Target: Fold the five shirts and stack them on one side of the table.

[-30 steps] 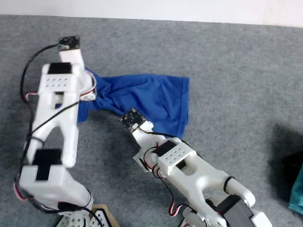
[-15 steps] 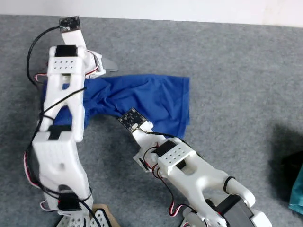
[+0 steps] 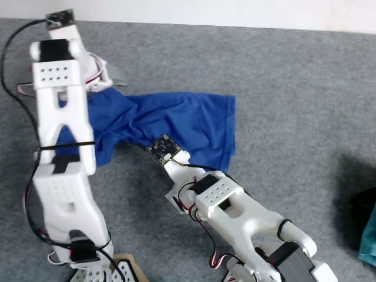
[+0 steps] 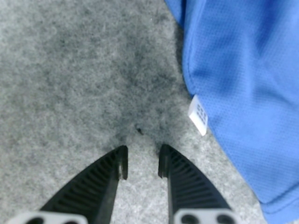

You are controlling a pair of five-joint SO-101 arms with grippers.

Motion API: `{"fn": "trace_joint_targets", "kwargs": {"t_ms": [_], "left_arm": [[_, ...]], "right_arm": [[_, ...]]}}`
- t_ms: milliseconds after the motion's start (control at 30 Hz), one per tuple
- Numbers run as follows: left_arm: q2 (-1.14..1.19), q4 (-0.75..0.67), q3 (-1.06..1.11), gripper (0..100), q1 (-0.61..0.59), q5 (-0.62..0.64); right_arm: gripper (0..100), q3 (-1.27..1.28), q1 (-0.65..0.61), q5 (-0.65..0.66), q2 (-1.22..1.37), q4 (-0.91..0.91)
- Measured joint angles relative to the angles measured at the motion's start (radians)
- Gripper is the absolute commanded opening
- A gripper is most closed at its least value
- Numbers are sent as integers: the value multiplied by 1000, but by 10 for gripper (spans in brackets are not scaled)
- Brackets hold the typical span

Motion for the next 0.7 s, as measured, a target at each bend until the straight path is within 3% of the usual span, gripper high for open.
{"fn": "trace_joint_targets", "kwargs": {"t_ms": [100,300,700], "left_arm": [[-94,3,163,164,-9,0],[-341,-63,529,220,-6,0],[-876,-454,1393,247,-6,2]], "right_arm": [[126,0,0,0,0,0],[126,0,0,0,0,0],[126,0,0,0,0,0]]}}
